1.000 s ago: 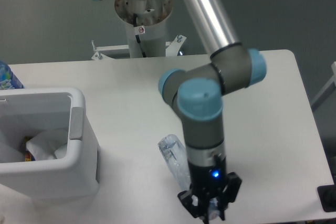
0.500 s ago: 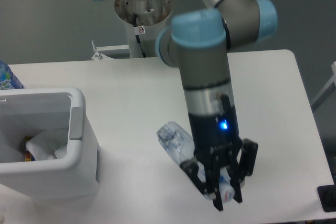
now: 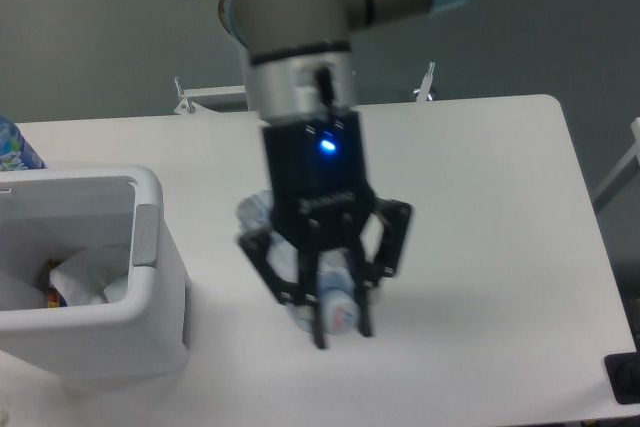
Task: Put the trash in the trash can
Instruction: 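Carry the bottle over the white bin and lower it inside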
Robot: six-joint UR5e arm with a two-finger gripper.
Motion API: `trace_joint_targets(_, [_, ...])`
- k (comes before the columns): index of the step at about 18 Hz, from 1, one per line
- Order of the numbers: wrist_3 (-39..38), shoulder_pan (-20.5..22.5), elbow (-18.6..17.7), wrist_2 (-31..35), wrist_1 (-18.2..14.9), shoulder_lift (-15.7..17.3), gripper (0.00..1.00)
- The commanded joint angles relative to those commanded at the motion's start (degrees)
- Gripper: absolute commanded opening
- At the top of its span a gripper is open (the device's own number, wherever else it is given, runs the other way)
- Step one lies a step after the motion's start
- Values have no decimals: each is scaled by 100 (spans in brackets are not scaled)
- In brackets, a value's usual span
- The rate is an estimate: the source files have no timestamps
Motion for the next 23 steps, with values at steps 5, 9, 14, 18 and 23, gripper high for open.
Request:
trace_joint_targets(5, [-26,-237,-26,18,0,97,17])
trace_joint_targets(9, [-35,-334,-17,9,0,211,18])
trace_joint_targets(14, [0,-738,-9,-9,9,211,17])
trace_joint_targets(18, [9,-1037,-9,-18,9,71,17])
trace_joint_targets(23, [9,-1231,18,-18,9,-175,18])
